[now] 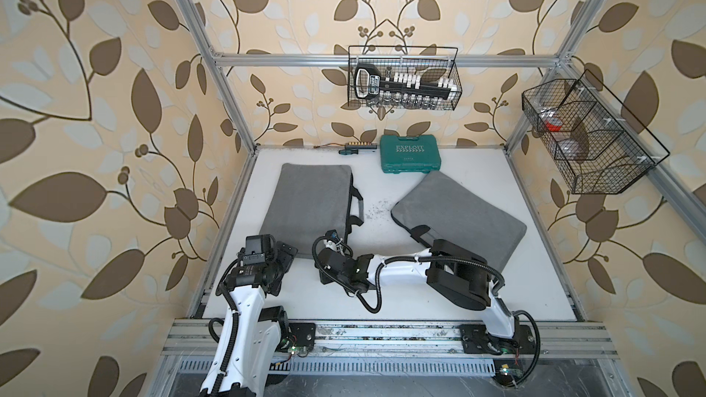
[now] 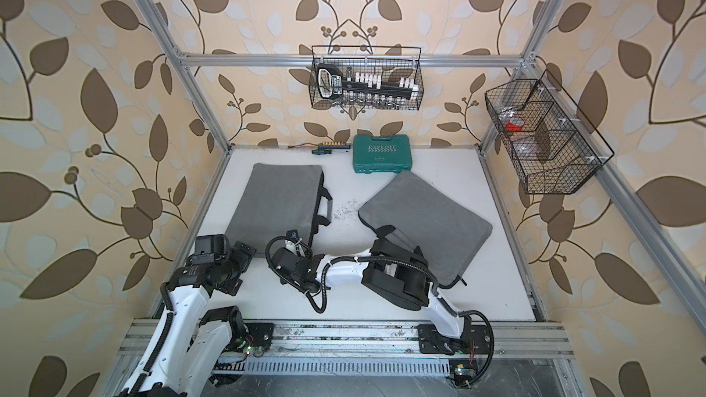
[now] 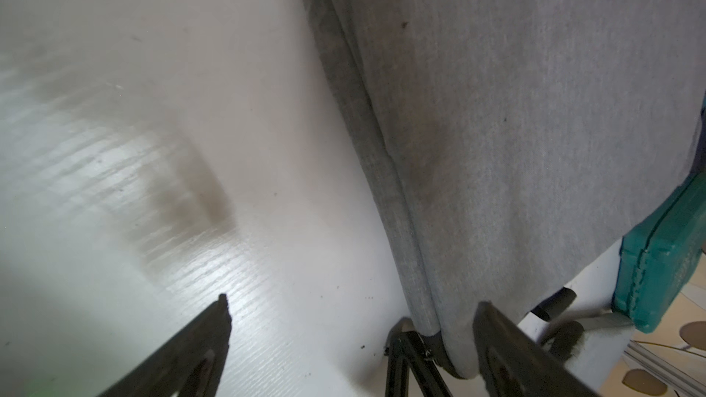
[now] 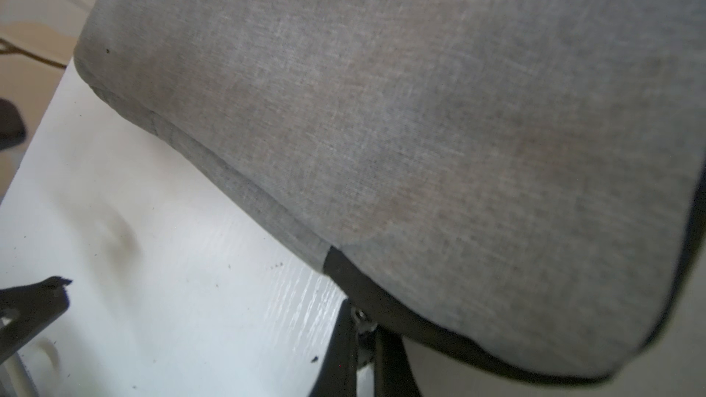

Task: Put the mouse into the laptop bag
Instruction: Zip the zipper on the zippered laptop bag.

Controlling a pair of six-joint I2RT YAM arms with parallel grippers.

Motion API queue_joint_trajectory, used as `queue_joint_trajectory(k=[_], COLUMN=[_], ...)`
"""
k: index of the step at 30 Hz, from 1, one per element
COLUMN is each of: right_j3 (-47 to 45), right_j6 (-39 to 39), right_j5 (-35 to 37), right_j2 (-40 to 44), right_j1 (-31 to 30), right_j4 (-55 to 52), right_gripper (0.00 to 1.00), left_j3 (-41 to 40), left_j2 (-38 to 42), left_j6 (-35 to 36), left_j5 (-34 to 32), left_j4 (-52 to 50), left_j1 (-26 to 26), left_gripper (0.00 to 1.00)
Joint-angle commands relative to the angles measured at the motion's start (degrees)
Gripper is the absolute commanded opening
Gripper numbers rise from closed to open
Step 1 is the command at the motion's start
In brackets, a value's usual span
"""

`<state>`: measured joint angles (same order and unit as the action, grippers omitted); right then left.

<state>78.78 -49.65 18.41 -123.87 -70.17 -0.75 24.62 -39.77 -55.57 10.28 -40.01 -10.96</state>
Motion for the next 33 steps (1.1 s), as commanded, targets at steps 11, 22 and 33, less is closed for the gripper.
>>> queue_joint_trajectory(k=[11, 22, 33], right_j3=[-7.8, -6.7, -9.3], right_j6=[2.9, 3.1, 8.0], right_j5=[-7.1, -5.8, -11.2], right_j2=[6.4, 5.1, 7.3], right_j1=[-0.6, 0.1, -1.3], right_j4=[4.9, 3.5, 10.7], right_gripper=[0.00, 0.00, 0.00], left_j3=[-6.1, -8.1, -11.3], left_j2=[-3.5, -2.1, -3.8], left_j6=[-0.6, -1.2, -2.3], left_j5=[14.4, 14.0, 14.9], left_j4=[16.6, 18.2, 23.9], left_j1=[-0.5, -0.4, -0.2], left_gripper=[0.91, 0.82, 0.86])
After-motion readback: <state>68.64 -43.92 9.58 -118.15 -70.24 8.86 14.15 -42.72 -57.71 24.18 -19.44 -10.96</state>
